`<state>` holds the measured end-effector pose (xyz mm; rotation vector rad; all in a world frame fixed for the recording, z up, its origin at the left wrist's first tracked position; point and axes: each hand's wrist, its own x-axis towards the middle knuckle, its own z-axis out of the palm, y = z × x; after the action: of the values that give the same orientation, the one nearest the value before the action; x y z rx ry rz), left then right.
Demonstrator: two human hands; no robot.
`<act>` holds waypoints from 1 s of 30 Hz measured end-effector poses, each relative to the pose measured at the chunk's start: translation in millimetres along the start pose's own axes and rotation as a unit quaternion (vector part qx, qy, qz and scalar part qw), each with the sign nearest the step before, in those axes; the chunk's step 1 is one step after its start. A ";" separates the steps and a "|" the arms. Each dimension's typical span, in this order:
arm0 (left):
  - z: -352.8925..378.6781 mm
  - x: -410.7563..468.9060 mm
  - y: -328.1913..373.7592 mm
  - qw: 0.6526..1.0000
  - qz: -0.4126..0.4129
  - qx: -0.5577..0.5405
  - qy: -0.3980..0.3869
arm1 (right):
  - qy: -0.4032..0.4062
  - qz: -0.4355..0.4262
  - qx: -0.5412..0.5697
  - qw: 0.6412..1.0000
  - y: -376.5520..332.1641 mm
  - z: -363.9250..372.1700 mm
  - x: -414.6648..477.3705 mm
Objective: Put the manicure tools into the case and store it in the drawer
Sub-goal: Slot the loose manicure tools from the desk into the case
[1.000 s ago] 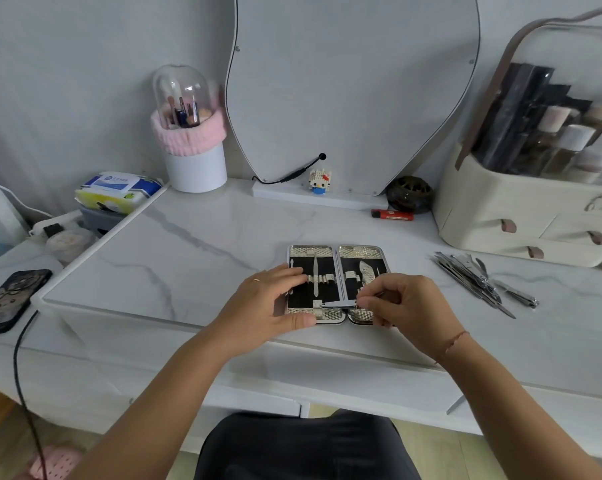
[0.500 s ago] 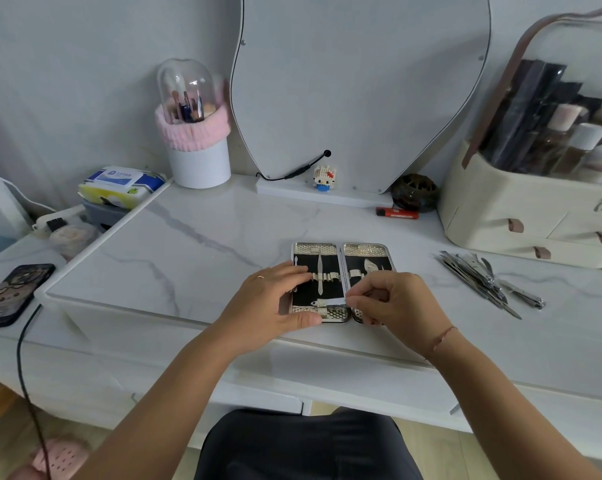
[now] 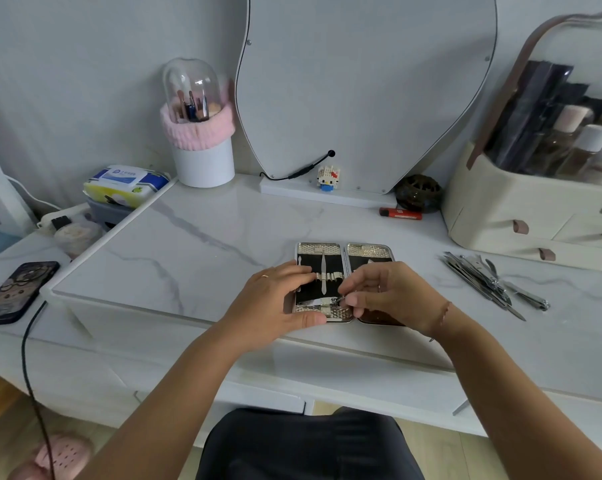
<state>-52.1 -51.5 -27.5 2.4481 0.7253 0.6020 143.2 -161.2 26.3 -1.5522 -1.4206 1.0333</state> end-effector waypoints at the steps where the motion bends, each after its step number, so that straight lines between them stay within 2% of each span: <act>1: -0.4 0.1 1.0 1.000 0.003 0.001 0.001 | 0.005 0.001 0.004 1.000 -0.4 1.2 0.8; 5: -1.7 0.0 5.1 1.000 0.007 0.012 0.002 | 0.019 -0.012 -0.035 0.999 -5.1 6.2 11.0; 12: -1.1 -1.1 4.2 1.000 -0.012 0.009 -0.004 | 0.012 -0.044 -0.182 0.982 -12.9 19.0 24.0; 14: -1.4 -1.8 4.2 1.000 -0.017 0.004 -0.005 | 0.010 -0.068 -0.246 0.967 -13.1 19.4 21.7; 17: -1.1 -2.1 5.0 1.000 -0.021 0.001 -0.004 | -0.010 -0.116 -0.378 0.918 -12.1 24.4 19.8; 19: -1.1 -2.2 5.8 1.000 -0.025 0.000 -0.002 | -0.016 -0.126 -0.413 0.902 -11.4 27.2 18.7; 22: -1.3 -2.1 6.0 1.000 -0.022 -0.001 -0.003 | -0.014 -0.145 -0.391 0.909 -7.3 24.9 16.9; 26: -3.1 -2.3 6.2 1.000 -0.012 0.004 -0.006 | 0.037 -0.172 -0.341 0.924 3.2 24.3 14.8; 30: -4.8 -3.5 9.5 1.000 -0.015 0.000 -0.005 | 0.072 -0.115 -0.253 0.958 3.9 22.7 12.2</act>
<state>-53.8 -58.8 -19.3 2.4335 0.7564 0.5779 124.1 -149.0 13.6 -1.7153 -1.8023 0.4206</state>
